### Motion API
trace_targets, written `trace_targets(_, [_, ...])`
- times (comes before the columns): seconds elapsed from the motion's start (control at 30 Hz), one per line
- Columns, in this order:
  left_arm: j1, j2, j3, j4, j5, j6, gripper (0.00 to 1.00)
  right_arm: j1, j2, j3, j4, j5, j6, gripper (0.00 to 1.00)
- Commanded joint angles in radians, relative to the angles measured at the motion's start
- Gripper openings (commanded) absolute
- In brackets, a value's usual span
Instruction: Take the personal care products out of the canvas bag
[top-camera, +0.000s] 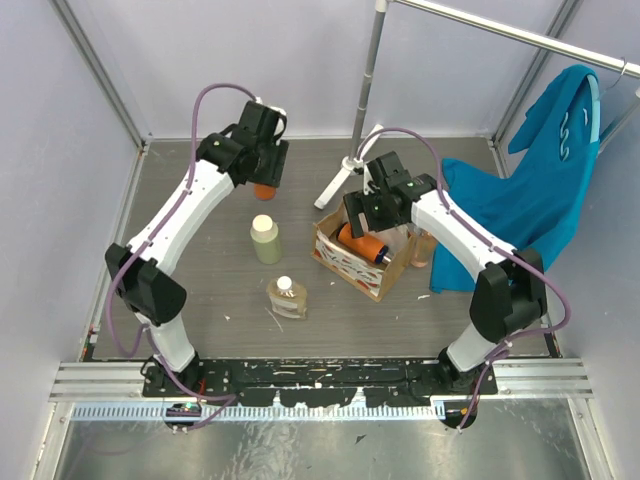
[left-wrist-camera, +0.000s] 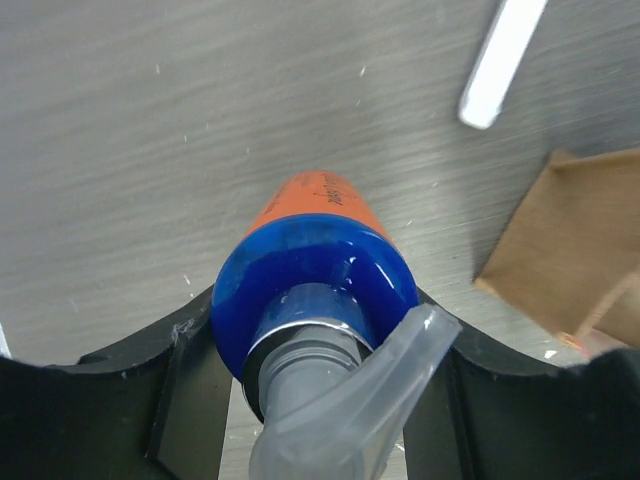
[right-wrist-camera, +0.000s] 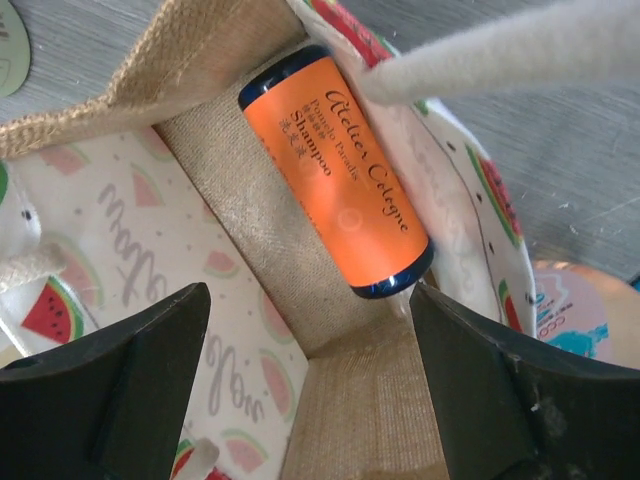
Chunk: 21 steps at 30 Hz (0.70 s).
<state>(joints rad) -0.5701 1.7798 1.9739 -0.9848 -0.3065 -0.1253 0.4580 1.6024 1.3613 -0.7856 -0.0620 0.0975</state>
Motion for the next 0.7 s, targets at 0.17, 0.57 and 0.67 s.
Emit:
trace_targets(0.17, [0.057, 0.001, -0.199, 0.26, 0.101, -0.086, 0.21, -0.001, 0.142, 0.068, 0.036, 0.018, -0.127, 0.9])
trace_targets(0.57, [0.079, 0.036, -0.332, 0.316, 0.133, -0.174, 0.44, 0.004, 0.292, 0.035, -0.009, 0.088, -0.2, 0.94])
trace_targets(0.67, [0.078, 0.034, -0.369, 0.335, 0.154, -0.195, 0.48, 0.022, 0.294, 0.013, -0.024, 0.106, -0.197, 0.91])
